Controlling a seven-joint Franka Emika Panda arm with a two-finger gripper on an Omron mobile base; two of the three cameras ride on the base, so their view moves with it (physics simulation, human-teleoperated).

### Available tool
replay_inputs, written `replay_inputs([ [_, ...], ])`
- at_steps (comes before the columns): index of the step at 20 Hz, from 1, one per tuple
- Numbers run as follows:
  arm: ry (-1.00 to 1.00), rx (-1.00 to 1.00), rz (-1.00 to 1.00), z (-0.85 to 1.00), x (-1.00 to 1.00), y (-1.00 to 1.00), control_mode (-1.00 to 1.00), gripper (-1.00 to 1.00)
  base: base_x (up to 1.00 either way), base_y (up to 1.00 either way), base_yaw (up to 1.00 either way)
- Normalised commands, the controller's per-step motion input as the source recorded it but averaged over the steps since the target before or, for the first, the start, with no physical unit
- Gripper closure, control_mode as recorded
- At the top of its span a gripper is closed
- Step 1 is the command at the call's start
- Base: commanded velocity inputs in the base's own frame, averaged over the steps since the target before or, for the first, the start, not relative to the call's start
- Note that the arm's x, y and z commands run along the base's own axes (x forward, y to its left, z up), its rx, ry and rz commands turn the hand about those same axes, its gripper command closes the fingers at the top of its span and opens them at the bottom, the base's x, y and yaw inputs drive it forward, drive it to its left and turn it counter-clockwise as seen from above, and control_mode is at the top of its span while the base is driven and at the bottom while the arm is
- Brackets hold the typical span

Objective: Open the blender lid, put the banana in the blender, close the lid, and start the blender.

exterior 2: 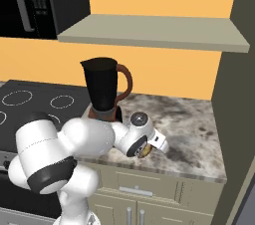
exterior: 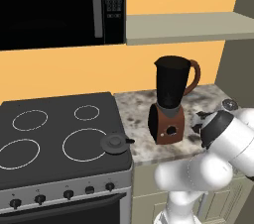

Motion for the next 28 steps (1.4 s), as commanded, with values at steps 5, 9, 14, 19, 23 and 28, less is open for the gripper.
replay_inputs([
  [5,0.16,0.0,0.05,-0.09,0.0,-0.02,-1.0,-1.0,0.0,0.0,0.0],
  [9,0.08,0.04,0.13,-0.22,-0.02,0.13,-1.0,-1.0,0.0,0.0,0.0],
  [14,0.0,0.12,0.17,-0.35,-0.05,0.15,-1.0,-1.0,0.0,0.0,0.0],
  [19,0.02,0.07,0.14,-0.36,0.0,0.05,-1.0,1.0,0.0,0.0,0.0],
  [23,0.05,0.0,0.04,-0.12,0.03,0.0,-1.0,1.0,0.0,0.0,0.0],
  [28,0.0,0.0,0.0,0.22,-0.05,-0.06,-1.0,1.0,0.0,0.0,0.0],
])
